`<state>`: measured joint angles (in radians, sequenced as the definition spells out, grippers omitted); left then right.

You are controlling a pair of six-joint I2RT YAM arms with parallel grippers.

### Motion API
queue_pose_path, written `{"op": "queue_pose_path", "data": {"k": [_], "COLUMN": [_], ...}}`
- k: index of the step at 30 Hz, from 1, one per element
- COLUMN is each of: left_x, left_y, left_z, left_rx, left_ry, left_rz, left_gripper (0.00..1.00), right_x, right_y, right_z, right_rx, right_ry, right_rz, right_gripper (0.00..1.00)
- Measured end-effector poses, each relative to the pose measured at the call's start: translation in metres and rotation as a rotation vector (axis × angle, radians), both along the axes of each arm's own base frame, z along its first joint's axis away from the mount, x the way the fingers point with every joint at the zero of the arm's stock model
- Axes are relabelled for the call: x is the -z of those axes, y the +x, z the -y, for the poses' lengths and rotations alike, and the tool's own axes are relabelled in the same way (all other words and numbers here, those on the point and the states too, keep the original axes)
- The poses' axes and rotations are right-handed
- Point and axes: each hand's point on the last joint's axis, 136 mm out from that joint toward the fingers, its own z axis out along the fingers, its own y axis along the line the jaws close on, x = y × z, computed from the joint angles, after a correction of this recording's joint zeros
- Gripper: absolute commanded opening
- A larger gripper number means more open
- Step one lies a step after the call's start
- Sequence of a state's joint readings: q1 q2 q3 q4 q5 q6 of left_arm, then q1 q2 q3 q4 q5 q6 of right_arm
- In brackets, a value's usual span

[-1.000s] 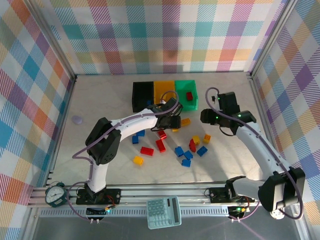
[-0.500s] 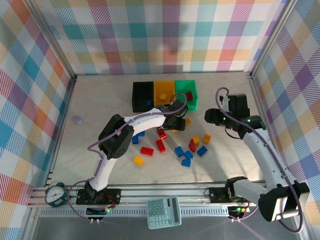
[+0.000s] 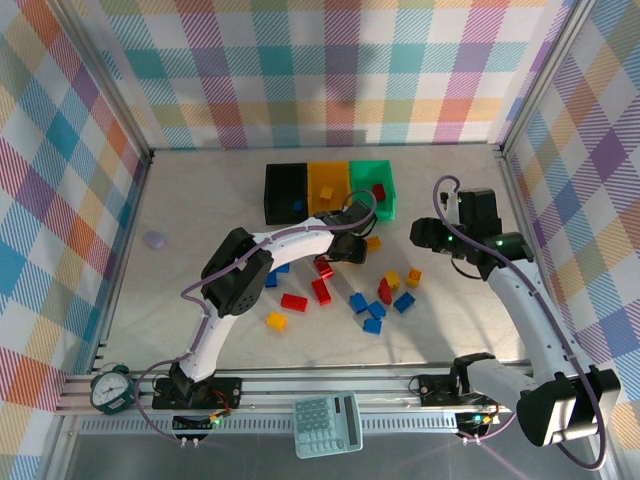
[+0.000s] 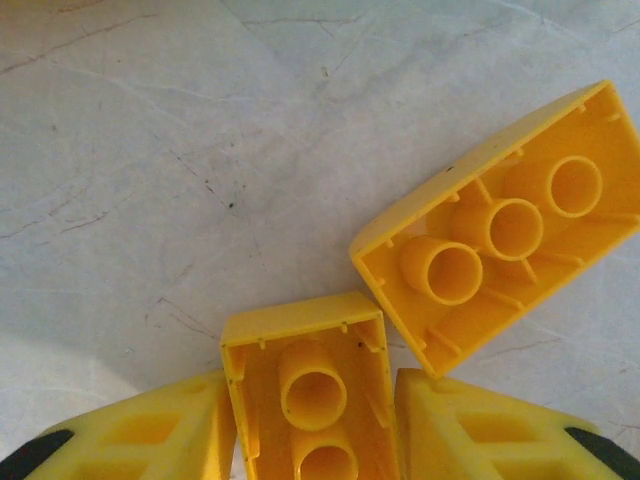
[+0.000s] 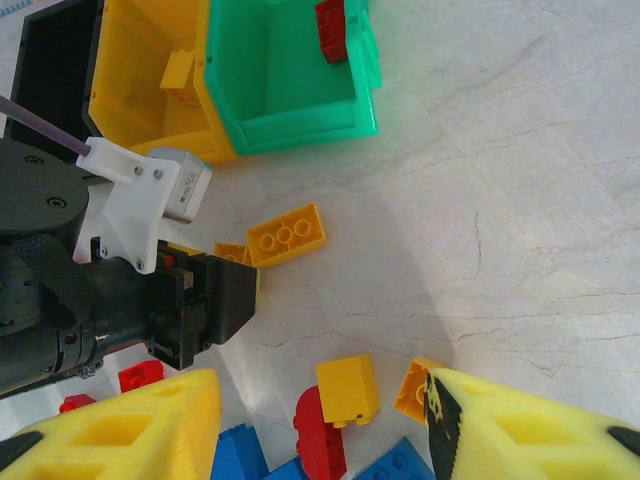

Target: Sort the legos into containers by color

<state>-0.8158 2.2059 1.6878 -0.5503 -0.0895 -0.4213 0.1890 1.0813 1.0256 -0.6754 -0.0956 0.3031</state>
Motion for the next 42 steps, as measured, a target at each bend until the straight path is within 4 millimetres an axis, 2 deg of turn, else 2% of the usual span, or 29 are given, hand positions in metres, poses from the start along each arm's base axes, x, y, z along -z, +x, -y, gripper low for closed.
{"op": "queue_pose_path", "data": {"k": [5, 14, 17, 20, 25, 32, 36, 42], "left_x": [0.000, -0.006, -0.022, -0.050, -0.100, -0.138, -0.142, -0.120], "left_y": [0.003, 0.002, 0.006, 0.014, 0.034, 0.081, 0.112, 0.150], "left_z": [-0.003, -0.011, -0.013, -0.011, -0.014, -0.031, -0.037, -0.041], "left_rx": [0.012, 0.024, 0.033, 0.035, 0.005, -0.086, -0.141, -0.191], "left_ry": [0.023, 0.075, 0.090, 0.080, 0.046, 0.028, 0.022, 0.018], "left_rz": [0.021, 0.026, 0.050, 0.098, 0.202, 0.320, 0.380, 0.408], "left_gripper": [0.34, 0.30, 0.30, 0.31, 0.31, 0.31, 0.31, 0.31], "right_x": [0.000, -0.005, -0.006, -0.005, -0.004, -0.002, -0.001, 0.000], "right_y": [-0.001, -0.004, -0.004, -0.005, -0.007, -0.010, -0.012, -0.018], "right_z": [0.000, 0.000, 0.000, 0.000, 0.001, 0.002, 0.004, 0.008], "right_rx": [0.000, -0.002, -0.002, -0.003, -0.003, -0.004, -0.007, -0.007], "right_ry": [0.001, 0.006, 0.007, 0.007, 0.004, -0.001, -0.019, -0.044], "right_rz": [0.001, 0.019, 0.021, 0.019, 0.013, 0.004, 0.003, -0.003], "right_gripper": [0.56, 0.55, 0.55, 0.55, 0.55, 0.55, 0.54, 0.54]}}
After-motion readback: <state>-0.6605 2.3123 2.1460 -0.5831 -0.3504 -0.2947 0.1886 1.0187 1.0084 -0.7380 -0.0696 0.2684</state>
